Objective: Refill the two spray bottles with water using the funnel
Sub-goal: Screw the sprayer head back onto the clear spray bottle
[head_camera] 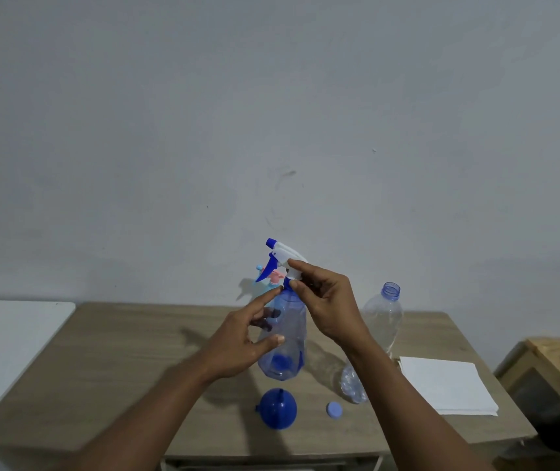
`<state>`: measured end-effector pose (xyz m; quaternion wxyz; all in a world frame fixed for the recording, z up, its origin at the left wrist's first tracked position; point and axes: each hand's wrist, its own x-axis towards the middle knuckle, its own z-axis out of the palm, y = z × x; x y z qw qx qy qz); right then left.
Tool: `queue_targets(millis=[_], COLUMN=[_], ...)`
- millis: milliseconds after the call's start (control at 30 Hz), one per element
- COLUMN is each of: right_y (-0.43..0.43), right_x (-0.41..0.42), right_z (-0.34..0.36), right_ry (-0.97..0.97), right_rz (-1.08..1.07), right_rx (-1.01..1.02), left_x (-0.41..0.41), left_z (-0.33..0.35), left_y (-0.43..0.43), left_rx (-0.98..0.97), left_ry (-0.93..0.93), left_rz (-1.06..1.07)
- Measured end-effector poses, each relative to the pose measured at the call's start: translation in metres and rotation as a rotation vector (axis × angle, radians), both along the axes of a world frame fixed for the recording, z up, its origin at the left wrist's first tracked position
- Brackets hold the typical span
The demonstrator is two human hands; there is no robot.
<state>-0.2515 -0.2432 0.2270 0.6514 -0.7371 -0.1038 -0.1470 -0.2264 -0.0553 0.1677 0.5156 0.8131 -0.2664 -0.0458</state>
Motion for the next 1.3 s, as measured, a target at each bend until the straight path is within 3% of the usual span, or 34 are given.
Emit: queue_targets(millis=[267,533,633,800,867,1133,1300], right_y=[0.004,0.004,-0.004,-0.008,-0.010,-0.013,-0.015], right_x=[0.004,0.007,0.008,0.001,-0.001,0.000,0.008], right_z=[-0.012,-0.019,-0.031,-0.051,-0.060,-0.100,-0.120], right_ry=[-0.017,0.086,0.191,0.335,0.373,0.481,0.557], right_rz=[-0.077,-0.168,-0.140,-0.144,-0.115,-0.107,-0.022], right_rx=[-0.048,0.150,0.161,0.149,0.115,0.011,-0.194], left_x=[0.002,-0.002,-0.003,0.001,0.000,-0.004,-0.004], left_z=[-0.014,-0.051,-0.094,-0.168,-0.187,-0.216,-0.226], left_y=[0.003,0.010,0.031,0.072,0.081,0.079,0.083], left_rx=[-0.041,-0.197,-0.012,0.635,0.788,0.931,0.950], left_ry=[0.060,0.258,0.305,0.259,0.324,0.429,0.450], left_rz=[0.019,0.161,0.295,0.348,0.326,0.213,0.169])
